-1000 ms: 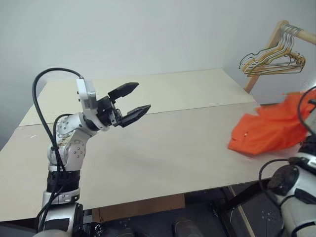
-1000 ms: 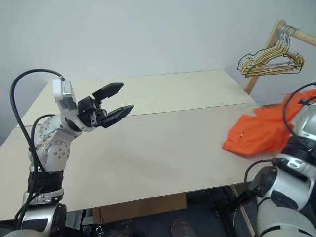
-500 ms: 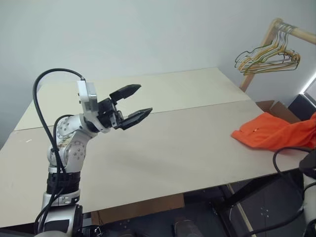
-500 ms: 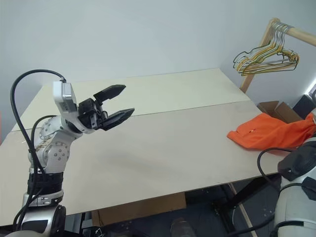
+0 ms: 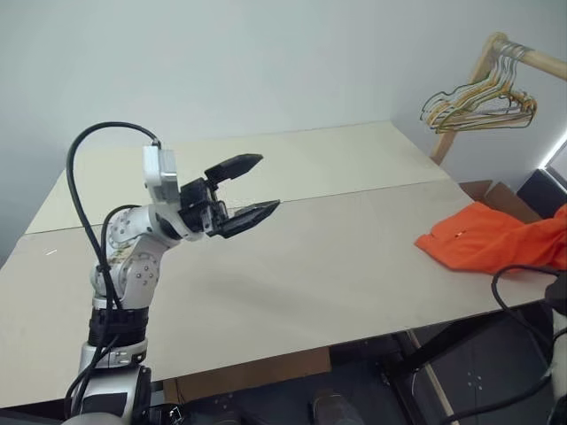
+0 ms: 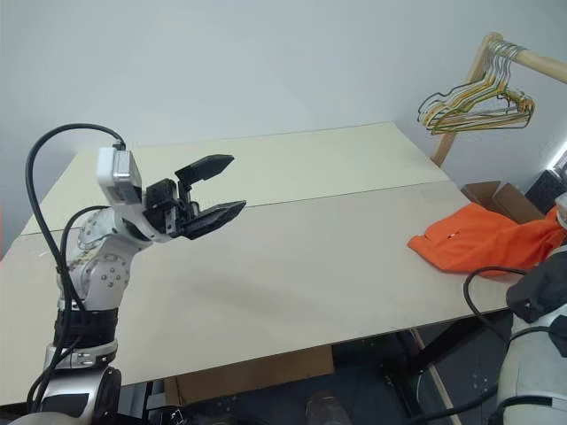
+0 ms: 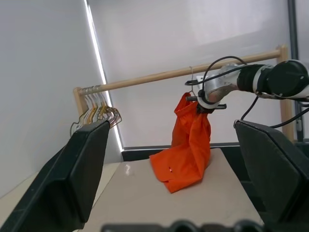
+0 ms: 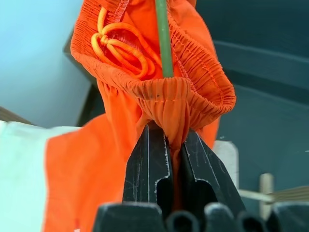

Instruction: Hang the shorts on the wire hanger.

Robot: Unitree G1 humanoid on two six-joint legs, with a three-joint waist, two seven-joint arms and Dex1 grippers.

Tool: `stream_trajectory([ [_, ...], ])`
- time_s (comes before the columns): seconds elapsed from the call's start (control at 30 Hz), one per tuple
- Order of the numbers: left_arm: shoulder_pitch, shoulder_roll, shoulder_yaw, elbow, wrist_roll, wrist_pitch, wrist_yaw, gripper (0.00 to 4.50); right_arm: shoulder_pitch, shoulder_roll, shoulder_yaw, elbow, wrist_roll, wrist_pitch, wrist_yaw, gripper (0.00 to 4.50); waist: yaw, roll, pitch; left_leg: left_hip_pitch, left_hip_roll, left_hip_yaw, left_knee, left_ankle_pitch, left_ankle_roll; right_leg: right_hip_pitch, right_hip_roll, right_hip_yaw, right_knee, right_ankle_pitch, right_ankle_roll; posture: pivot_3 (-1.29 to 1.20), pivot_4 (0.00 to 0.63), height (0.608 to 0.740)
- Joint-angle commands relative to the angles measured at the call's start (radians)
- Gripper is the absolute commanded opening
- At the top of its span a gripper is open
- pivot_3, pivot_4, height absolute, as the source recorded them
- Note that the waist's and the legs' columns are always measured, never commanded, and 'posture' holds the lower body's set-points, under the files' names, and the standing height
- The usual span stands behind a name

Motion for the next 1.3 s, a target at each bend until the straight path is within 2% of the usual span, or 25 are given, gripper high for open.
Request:
stream_trajectory([
  [0.03,-0.008,0.003,0.017,-0.03,-0.03,-0.004,-0.009,4.5,0.011,0.008,0.063,-0.073,-0.023,0.009,0.017,1.22,0.0,0.0,0.0,0.0,0.0,0.0,0.0,0.0,0.0,0.0,0.0,0.0,0.0,0.0,0.0,-0.15,0.0,0.74],
  [0.23,-0.006,0.009,0.012,-0.021,-0.02,-0.011,-0.005,4.5,0.026,0.01,0.09,-0.116,-0.03,0.028,-0.027,3.3,0.001,0.001,0.0,0.0,0.0,0.001,0.0,0.0,0.0,0.0,0.0,0.001,0.0,0.0,0.0,-0.15,0.0,0.74],
  [0.33,-0.005,0.009,0.01,-0.019,-0.015,-0.013,-0.003,4.5,0.045,0.032,0.114,-0.211,-0.051,0.024,-0.056,4.38,0.0,0.001,0.0,0.0,0.0,0.001,0.0,0.0,0.0,0.0,0.0,0.001,0.0,0.0,0.0,-0.16,0.0,0.74],
  [0.4,-0.005,0.01,0.009,-0.019,-0.013,-0.012,-0.003,4.5,0.072,0.057,0.108,-0.311,-0.047,0.015,-0.074,4.44,0.0,0.001,0.0,0.001,0.0,0.001,0.0,0.0,0.0,0.0,0.0,0.002,0.001,0.0,0.0,-0.16,0.0,0.74],
  [0.53,-0.008,0.011,0.002,-0.012,0.0,-0.012,0.0,4.5,0.122,0.113,0.241,-0.562,-0.169,0.06,-0.125,4.44,-0.001,0.003,-0.001,0.0,0.0,0.002,0.0,0.0,0.0,-0.002,0.001,0.003,0.002,0.0,0.0,-0.16,0.0,0.74],
  [0.67,-0.011,0.005,0.001,-0.01,0.002,-0.014,0.0,4.5,0.163,0.153,0.295,-0.682,-0.241,0.069,-0.133,4.44,-0.001,0.004,-0.001,0.001,0.001,0.002,0.0,0.0,0.0,-0.002,0.001,0.004,0.002,0.0,0.0,-0.16,0.0,0.74],
  [0.83,-0.007,0.003,0.006,-0.013,-0.002,-0.018,-0.002,4.5,0.224,0.13,0.509,-0.738,-0.422,-0.065,-0.056,4.44,0.001,0.004,-0.001,0.0,0.0,0.002,0.0,0.0,0.0,-0.002,0.0,0.004,0.002,0.0,0.001,-0.15,0.0,0.74],
  [0.97,0.004,0.01,0.015,-0.017,-0.004,-0.016,0.001,4.5,0.272,0.163,0.553,-0.785,-0.465,-0.247,-0.032,4.44,-0.001,0.004,-0.001,0.001,0.0,0.002,0.0,0.0,0.0,-0.002,0.0,0.004,0.002,0.0,0.001,-0.14,0.0,0.74],
  [1.03,0.013,0.016,0.02,-0.024,-0.003,-0.008,0.011,4.5,0.286,0.184,0.569,-0.795,-0.447,-0.267,0.048,4.44,0.0,0.004,-0.001,0.001,0.001,0.002,0.0,0.0,0.0,-0.002,0.0,0.004,0.002,0.0,0.001,-0.12,0.0,0.74],
  [1.3,0.1,0.091,0.023,-0.062,0.065,-0.005,0.064,4.5,0.352,0.251,0.67,-0.834,-0.326,-0.375,0.535,4.44,0.004,0.003,-0.001,0.001,0.001,-0.001,0.0,0.0,0.0,-0.001,0.001,0.004,0.002,0.0,0.001,-0.06,0.0,0.74],
])
